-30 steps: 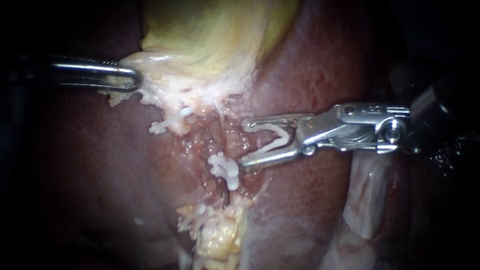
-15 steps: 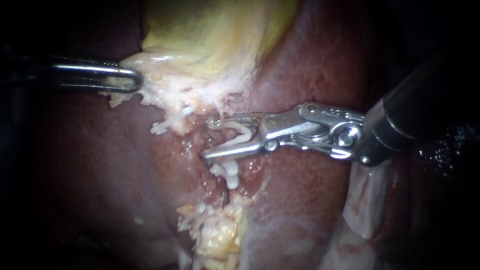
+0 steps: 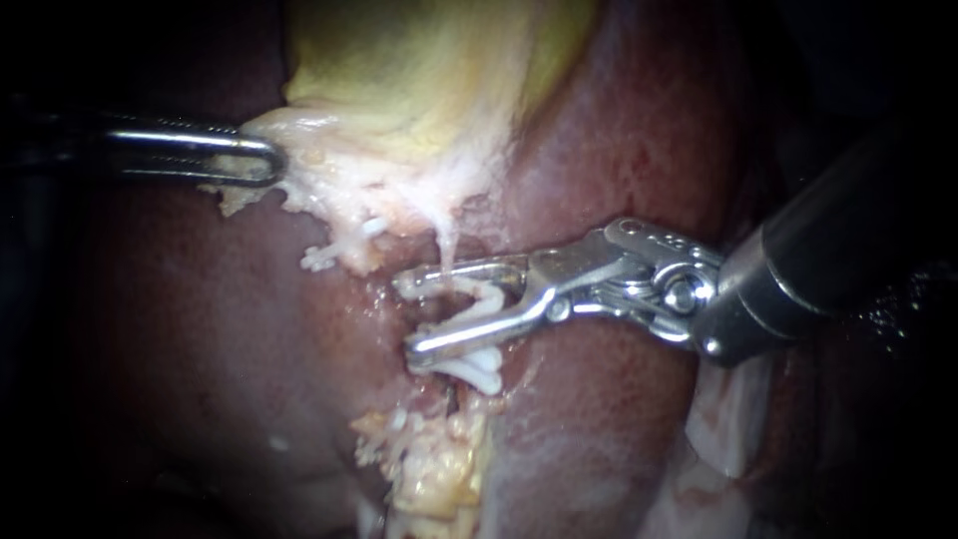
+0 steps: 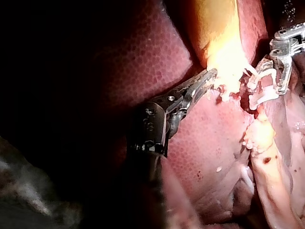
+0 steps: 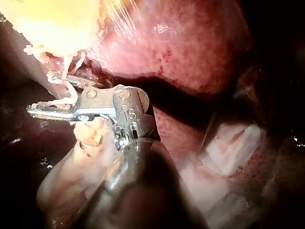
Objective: Clipping third clip right tube
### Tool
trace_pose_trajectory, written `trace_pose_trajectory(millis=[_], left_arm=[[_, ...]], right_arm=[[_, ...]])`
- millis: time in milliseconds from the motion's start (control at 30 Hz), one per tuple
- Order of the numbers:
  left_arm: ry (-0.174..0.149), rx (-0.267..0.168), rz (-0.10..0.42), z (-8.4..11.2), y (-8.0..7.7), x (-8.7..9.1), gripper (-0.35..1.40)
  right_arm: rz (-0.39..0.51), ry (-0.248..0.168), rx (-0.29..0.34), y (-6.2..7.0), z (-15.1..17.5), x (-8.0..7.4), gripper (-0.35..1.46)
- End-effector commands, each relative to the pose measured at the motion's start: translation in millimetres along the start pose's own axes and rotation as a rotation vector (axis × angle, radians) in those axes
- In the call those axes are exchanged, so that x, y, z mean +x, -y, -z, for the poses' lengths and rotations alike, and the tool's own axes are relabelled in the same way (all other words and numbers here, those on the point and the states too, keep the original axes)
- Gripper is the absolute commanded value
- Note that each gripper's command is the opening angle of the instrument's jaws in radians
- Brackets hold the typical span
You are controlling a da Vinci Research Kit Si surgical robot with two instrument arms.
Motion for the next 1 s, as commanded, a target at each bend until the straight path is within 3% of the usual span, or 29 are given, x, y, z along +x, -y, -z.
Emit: trace_pose_trajectory(millis=[33, 200, 367, 600, 733, 867, 967, 1000], left_arm=[[0.000, 0.000, 0.000, 0.0, 0.0, 0.0, -0.35], [0.000, 0.000, 0.000, 0.0, 0.0, 0.0, -0.35], [0.000, 0.000, 0.000, 0.0, 0.0, 0.0, -0.35], [0.000, 0.000, 0.000, 0.0, 0.0, 0.0, -0.35], [0.000, 0.000, 0.000, 0.0, 0.0, 0.0, -0.35], [0.000, 0.000, 0.000, 0.0, 0.0, 0.0, -0.35], [0.000, 0.000, 0.000, -0.1, 0.0, 0.0, -0.35], [0.000, 0.000, 0.000, -0.1, 0.0, 0.0, -0.35]], right_arm=[[-0.003, -0.012, 0.005, 0.1, -0.1, 0.2, 0.45], [-0.021, -0.067, 0.021, 0.3, 0.0, 1.7, 0.45], [-0.030, -0.079, 0.023, 0.6, 0.1, 3.5, 0.44], [-0.034, -0.090, 0.014, 0.8, -0.2, 4.4, 0.37], [-0.035, -0.113, -0.026, 0.8, -0.3, 4.5, 0.20], [-0.034, -0.155, -0.101, 0.9, -0.1, 4.4, -0.09], [-0.083, -0.178, -0.130, 0.9, -0.1, 4.3, -0.35], [-0.100, -0.186, -0.140, 0.9, 0.0, 4.2, -0.35]])
